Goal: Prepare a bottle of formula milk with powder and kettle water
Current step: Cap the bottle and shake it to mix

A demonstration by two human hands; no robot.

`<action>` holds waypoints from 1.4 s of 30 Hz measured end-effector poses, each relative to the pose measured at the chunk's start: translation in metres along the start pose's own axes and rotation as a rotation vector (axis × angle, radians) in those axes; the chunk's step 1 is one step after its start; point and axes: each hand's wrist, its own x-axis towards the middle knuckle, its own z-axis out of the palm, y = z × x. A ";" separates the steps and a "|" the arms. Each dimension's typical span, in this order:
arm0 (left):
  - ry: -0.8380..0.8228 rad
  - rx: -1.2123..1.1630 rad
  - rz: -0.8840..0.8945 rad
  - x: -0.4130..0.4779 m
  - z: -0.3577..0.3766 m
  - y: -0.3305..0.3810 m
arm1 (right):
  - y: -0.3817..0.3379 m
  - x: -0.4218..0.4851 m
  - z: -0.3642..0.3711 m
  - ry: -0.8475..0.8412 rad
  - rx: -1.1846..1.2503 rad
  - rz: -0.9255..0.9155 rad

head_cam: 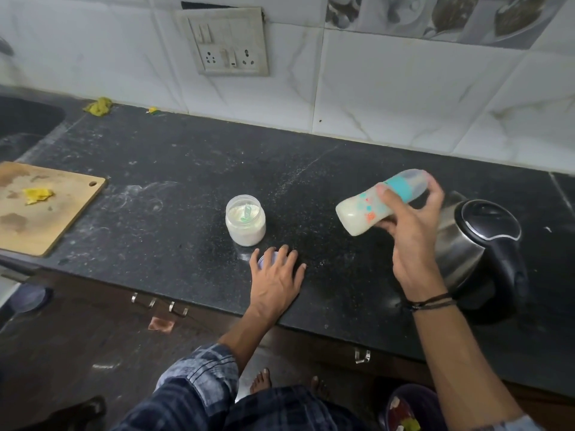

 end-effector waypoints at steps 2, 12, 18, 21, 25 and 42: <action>0.000 -0.001 -0.007 0.001 0.000 0.001 | -0.002 -0.001 0.001 0.065 0.068 -0.031; 0.005 0.008 -0.008 0.000 0.000 0.001 | -0.003 -0.003 0.003 0.150 0.137 -0.083; -0.021 0.005 -0.011 0.001 -0.004 0.001 | -0.004 -0.003 0.004 0.097 0.067 -0.054; -0.026 0.012 -0.015 0.000 -0.005 0.002 | -0.006 0.000 0.007 0.134 0.130 -0.058; -0.037 0.007 -0.014 0.001 -0.007 0.002 | -0.002 -0.002 0.005 0.029 0.006 -0.019; -0.007 -0.009 -0.007 0.001 -0.008 0.003 | -0.003 -0.002 0.002 0.028 0.038 -0.074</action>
